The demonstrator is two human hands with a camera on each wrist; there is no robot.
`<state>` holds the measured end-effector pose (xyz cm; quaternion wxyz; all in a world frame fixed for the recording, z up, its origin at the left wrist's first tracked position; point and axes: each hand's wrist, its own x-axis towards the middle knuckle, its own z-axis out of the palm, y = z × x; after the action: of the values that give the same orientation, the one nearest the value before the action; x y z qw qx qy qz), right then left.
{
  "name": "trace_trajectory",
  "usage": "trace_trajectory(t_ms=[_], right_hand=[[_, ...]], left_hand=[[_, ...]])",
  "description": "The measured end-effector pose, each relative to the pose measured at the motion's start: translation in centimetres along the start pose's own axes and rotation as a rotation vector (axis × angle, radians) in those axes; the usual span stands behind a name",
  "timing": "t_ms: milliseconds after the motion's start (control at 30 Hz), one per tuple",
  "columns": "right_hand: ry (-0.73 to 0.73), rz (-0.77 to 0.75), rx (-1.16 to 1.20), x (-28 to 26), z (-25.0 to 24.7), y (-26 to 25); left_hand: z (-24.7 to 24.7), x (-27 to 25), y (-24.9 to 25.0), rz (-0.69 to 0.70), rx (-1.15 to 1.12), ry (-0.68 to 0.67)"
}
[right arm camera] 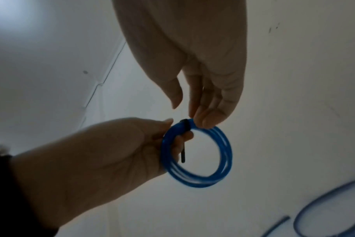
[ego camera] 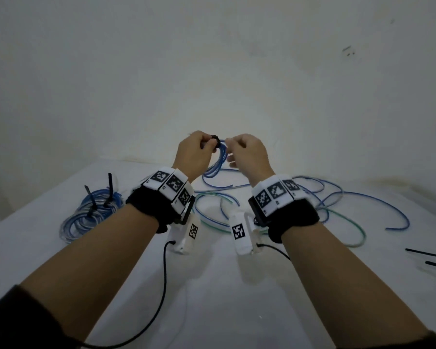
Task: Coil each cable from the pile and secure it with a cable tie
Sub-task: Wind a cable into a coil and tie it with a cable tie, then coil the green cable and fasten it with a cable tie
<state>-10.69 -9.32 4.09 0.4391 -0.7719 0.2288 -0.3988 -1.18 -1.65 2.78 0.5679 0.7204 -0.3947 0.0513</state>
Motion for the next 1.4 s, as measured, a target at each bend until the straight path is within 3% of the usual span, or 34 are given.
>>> trace_trajectory(t_ms=[67, 133, 200, 267, 333, 400, 500, 600, 667, 733, 867, 1000, 1067, 1233, 1400], right_hand=[[-0.103, 0.014, 0.060, -1.0, 0.8, -0.4], [-0.115, 0.029, 0.097, -1.4, 1.3, -0.5], [-0.102, 0.051, 0.108, -1.7, 1.8, -0.2], [-0.100, 0.077, 0.134, -2.0, 2.4, 0.1], [-0.091, 0.110, 0.182, -2.3, 2.9, 0.5], [-0.115, 0.155, 0.288, -2.8, 3.5, 0.5], [-0.270, 0.200, 0.464, -4.0, 4.7, -0.1], [-0.412, 0.208, 0.559, -5.3, 6.7, -1.1], [-0.453, 0.223, 0.571, -6.1, 8.0, -1.7], [-0.487, 0.250, 0.553, -7.0, 9.7, -2.1], [-0.578, 0.325, 0.474, -8.8, 13.7, -2.1], [-0.645, 0.389, 0.417, -10.2, 17.8, -1.9], [-0.669, 0.405, 0.390, -10.7, 19.5, -1.7], [-0.711, 0.340, 0.184, -11.5, 21.8, -1.1], [-0.700, 0.311, 0.043, -11.3, 22.3, -0.7]], left_hand=[[-0.7, -0.2, 0.4, -0.109, -0.169, -0.078], [-1.5, -1.0, 0.8, -0.202, -0.405, -0.194], [-2.3, -1.9, 0.9, -0.235, -0.503, -0.265], [-3.3, -2.5, 0.6, -0.198, -0.383, -0.269], [-4.4, -2.8, -0.3, -0.059, -0.111, -0.243], [-6.1, -3.0, -1.6, 0.032, 0.074, -0.135], [-9.0, -3.3, -3.1, -0.040, 0.097, -0.039], [-11.7, -4.1, -4.0, -0.146, -0.009, -0.143], [-13.5, -4.7, -4.3, -0.184, -0.038, -0.145], [-15.6, -5.2, -5.1, -0.213, 0.048, -0.155], [-20.1, -5.8, -6.9, -0.334, 0.320, -0.306], [-23.6, -6.4, -8.4, -0.489, 0.310, -0.405], [-25.0, -6.6, -8.8, -0.501, 0.256, -0.340], [-26.2, -6.6, -9.2, -0.384, 0.267, -0.006], [-24.8, -6.2, -8.9, -0.282, 0.232, 0.088]])
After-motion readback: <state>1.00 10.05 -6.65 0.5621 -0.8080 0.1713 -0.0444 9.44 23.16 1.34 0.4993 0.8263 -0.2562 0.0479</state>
